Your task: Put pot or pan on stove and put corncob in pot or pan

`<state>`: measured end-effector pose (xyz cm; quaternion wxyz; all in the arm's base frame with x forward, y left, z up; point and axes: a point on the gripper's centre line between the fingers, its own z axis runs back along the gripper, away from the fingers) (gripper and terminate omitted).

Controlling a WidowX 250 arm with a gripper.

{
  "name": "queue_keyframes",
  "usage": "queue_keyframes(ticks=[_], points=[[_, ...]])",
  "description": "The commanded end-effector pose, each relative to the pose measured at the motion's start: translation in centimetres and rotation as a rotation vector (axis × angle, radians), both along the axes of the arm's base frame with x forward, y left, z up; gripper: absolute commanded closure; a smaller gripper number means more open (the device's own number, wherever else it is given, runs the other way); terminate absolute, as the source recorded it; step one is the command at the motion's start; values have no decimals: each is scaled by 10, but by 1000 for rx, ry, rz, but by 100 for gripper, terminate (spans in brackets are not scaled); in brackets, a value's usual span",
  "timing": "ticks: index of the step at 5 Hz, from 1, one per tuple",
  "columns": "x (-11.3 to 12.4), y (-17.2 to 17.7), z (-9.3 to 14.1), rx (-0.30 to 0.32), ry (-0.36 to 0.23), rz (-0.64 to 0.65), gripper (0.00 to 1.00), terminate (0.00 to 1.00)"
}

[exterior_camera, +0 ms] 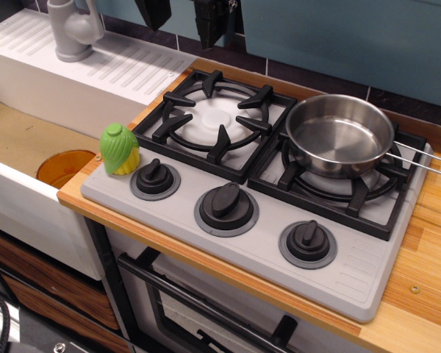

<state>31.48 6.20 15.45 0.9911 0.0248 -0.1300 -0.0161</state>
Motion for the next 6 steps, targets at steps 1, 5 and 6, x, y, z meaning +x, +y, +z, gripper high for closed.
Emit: queue_keyframes(ticks=[1, 5, 6], points=[[0, 0, 0, 0, 0, 0, 0, 0], [44, -44, -39, 28, -89, 43, 0, 0], [47, -56, -45, 32, -95, 62, 0, 0]])
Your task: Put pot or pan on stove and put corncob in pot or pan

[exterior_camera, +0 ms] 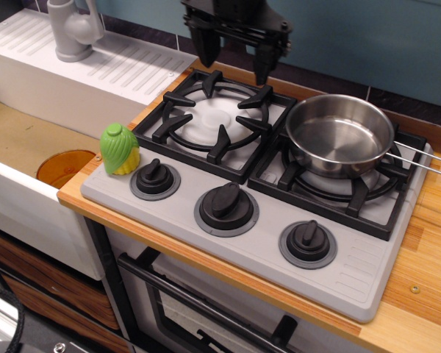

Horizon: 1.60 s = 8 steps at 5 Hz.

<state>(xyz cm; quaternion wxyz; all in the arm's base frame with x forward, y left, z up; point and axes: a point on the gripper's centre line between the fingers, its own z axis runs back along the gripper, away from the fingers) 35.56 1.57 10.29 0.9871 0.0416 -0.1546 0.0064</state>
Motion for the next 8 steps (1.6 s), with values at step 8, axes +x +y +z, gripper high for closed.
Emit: queue_keyframes(ticks=[8], points=[[-5, -56, -35, -48, -85, 68, 0, 0]])
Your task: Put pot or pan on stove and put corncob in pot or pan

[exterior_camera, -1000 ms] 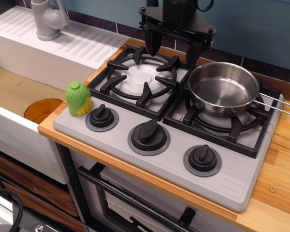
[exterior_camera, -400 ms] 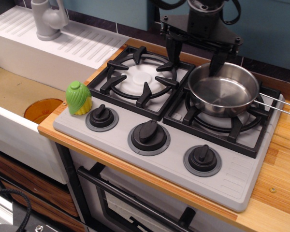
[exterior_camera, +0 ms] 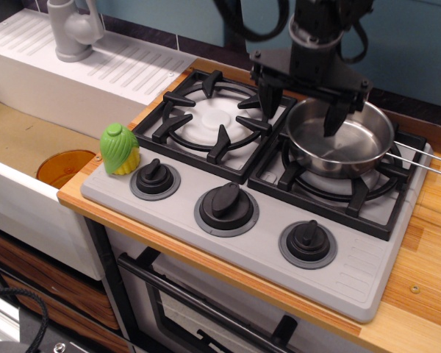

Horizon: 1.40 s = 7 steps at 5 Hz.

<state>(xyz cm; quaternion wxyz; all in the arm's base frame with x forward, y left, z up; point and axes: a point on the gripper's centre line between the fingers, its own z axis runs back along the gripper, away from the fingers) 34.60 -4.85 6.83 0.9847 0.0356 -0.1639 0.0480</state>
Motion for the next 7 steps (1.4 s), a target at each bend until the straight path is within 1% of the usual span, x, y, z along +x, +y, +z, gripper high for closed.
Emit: queue_keyframes(ticks=[1, 2, 3, 4, 6, 7], points=[[2, 15, -12, -34, -98, -22, 0, 0], [3, 21, -22, -51, -125, -33, 0, 0], [3, 25, -24, -71, -132, -39, 0, 0], [5, 29, -24, -92, -134, -35, 100, 0], [6, 30, -21, -93, -129, -41, 100, 0], [2, 31, -14, -91, -123, -62, 100, 0]])
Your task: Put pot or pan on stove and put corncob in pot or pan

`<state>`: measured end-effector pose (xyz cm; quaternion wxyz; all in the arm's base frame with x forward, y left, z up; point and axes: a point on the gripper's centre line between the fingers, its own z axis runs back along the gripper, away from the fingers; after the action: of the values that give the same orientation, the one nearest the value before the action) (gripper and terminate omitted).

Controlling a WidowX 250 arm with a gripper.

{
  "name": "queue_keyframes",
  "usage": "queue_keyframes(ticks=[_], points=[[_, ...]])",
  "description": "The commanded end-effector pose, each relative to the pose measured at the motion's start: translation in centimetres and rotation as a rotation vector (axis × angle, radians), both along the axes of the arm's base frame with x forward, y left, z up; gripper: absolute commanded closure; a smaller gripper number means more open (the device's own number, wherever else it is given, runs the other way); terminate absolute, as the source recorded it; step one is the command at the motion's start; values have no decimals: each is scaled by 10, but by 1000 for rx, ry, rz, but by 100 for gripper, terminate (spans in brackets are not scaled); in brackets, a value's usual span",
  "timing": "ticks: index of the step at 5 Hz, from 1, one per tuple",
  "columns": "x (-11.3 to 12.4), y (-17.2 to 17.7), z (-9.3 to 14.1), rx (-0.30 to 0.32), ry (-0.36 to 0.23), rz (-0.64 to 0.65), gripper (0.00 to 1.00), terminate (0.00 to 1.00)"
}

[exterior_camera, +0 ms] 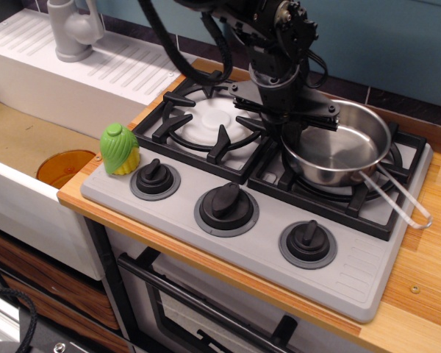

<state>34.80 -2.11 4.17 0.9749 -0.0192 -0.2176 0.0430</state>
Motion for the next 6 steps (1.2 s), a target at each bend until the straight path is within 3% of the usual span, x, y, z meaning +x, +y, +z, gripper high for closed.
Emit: queue_keyframes(ticks=[1, 4, 6], points=[[-4, 7, 32, 43, 20, -36, 100, 0], [-11, 23, 86, 122, 107, -54, 100, 0], [-3, 75, 95, 146, 93, -179, 100, 0]])
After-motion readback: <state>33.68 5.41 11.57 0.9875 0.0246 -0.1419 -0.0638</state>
